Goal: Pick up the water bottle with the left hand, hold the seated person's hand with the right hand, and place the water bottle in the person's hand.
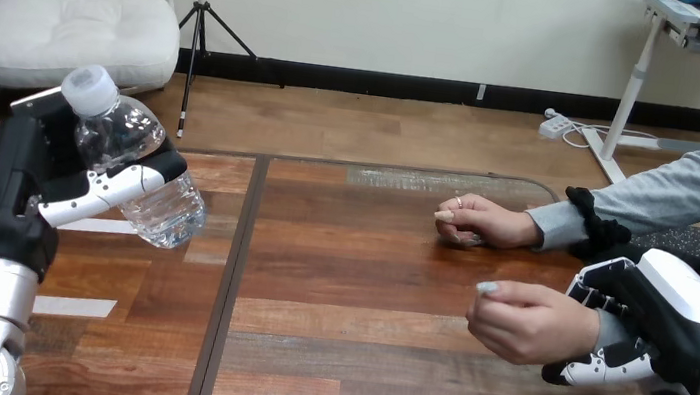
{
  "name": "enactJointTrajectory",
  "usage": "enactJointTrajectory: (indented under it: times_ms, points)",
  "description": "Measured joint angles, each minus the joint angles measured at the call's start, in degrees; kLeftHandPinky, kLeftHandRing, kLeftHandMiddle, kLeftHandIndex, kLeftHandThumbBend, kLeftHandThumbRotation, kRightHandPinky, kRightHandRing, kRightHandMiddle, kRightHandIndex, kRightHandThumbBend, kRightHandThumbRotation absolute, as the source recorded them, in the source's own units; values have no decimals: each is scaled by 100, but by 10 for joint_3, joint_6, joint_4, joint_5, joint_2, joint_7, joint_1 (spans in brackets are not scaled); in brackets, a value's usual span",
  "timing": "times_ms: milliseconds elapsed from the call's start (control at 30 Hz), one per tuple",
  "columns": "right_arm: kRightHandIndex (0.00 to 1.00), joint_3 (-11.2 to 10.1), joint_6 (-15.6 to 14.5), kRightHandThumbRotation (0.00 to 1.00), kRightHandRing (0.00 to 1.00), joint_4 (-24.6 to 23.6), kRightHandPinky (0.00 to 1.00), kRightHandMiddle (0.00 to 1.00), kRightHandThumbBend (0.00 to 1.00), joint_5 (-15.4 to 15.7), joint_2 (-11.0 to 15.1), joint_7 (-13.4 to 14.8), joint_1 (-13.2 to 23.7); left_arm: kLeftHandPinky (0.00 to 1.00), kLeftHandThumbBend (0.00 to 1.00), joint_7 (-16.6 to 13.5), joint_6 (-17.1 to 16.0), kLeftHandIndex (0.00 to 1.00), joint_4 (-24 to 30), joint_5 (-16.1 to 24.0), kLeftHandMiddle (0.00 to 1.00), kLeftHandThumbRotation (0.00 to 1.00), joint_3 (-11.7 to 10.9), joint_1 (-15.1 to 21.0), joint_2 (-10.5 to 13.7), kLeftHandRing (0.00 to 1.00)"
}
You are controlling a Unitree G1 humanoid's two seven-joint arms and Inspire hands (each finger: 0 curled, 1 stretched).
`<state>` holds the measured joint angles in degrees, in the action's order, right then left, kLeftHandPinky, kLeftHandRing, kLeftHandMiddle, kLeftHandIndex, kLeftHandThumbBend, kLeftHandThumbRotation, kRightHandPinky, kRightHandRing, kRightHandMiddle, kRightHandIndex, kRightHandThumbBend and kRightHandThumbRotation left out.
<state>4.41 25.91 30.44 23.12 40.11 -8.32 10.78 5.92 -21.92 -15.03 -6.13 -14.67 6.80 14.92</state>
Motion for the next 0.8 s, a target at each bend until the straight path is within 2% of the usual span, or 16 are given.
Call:
enactJointTrajectory:
  times_ms: [467,800]
  points:
    - [32,1,0,0,24,1,20,29,87,5,0,8,0,28,67,0,0,39,0,0,36,0,0,0,0,32]
    - [31,6,-2,0,22,2,18,29,90,30,0,15,0,27,67,0,0,39,0,0,36,0,0,0,0,32]
